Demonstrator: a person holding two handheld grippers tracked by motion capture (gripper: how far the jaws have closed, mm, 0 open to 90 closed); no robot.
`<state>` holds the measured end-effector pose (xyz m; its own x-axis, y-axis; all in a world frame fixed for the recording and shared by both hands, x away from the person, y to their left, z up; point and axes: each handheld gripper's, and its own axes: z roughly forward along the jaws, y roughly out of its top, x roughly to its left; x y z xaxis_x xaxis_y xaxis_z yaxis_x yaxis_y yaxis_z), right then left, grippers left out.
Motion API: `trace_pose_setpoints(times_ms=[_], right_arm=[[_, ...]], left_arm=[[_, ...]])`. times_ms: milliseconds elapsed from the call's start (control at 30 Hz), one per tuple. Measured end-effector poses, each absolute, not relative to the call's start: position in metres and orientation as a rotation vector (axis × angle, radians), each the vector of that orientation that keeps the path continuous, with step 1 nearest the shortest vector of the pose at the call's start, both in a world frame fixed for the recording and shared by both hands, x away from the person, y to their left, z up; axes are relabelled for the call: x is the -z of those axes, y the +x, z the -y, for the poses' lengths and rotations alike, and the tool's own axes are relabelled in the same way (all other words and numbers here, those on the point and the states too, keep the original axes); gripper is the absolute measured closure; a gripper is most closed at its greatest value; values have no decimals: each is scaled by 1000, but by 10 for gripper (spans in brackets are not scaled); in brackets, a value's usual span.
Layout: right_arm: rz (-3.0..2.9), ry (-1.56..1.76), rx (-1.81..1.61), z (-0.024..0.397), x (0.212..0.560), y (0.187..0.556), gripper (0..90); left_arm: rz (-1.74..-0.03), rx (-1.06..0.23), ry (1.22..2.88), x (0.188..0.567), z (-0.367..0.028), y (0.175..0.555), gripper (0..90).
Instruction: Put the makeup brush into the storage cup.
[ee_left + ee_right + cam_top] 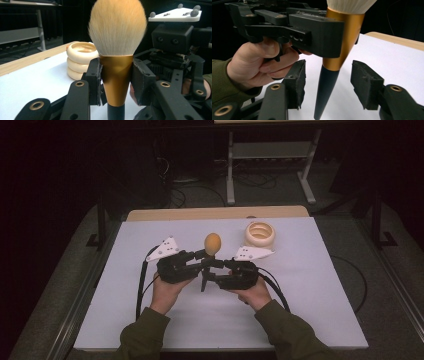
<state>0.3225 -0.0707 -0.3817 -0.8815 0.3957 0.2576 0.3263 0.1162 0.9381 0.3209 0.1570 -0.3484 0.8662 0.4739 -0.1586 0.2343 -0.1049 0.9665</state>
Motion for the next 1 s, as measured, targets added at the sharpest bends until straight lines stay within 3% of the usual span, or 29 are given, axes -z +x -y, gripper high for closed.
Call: trace_pose_setpoints(times_ms=[1000], right_arm=[[-2298, 813, -1930, 69, 383, 328, 677]], left_arm=[[-551, -213, 1692, 351, -153, 320, 630]])
